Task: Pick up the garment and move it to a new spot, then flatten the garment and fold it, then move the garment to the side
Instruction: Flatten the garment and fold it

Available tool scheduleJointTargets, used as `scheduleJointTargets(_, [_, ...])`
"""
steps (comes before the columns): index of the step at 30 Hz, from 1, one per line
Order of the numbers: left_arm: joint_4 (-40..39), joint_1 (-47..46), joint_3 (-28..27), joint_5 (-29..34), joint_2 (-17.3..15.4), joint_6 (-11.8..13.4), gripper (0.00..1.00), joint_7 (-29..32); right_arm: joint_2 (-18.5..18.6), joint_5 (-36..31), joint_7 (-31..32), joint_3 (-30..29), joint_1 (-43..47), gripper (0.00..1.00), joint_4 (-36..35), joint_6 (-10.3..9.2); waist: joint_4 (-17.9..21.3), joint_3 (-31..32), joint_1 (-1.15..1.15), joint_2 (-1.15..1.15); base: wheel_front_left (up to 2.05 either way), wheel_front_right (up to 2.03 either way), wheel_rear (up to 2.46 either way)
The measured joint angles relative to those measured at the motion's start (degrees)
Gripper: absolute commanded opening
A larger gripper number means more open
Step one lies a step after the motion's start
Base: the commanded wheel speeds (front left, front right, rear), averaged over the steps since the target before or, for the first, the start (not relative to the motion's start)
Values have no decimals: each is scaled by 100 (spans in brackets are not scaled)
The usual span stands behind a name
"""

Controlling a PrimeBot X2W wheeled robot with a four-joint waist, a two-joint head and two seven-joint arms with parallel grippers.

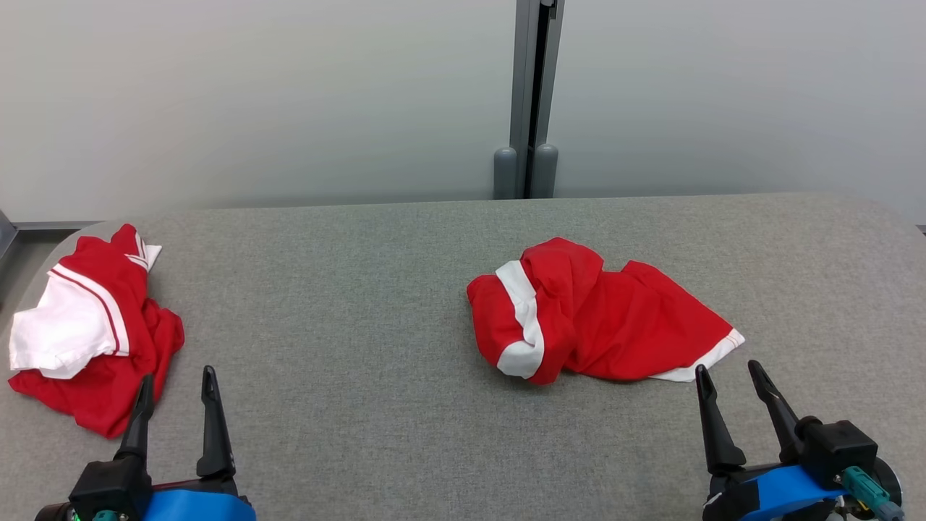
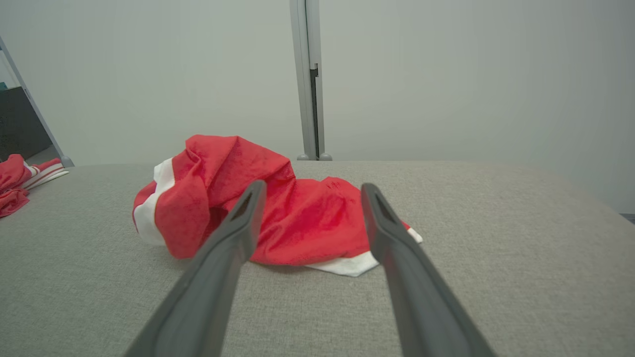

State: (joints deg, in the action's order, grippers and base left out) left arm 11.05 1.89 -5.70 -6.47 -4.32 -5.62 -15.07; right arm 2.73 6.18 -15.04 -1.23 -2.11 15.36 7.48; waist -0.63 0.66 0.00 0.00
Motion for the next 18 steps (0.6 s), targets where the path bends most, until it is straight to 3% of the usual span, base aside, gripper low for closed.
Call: scheduleJointTargets(18, [113,-7,-132,145,85,-97,100,0,0,-1,0,19,-2,100,16,0,40,-2,0,0,0,0,0])
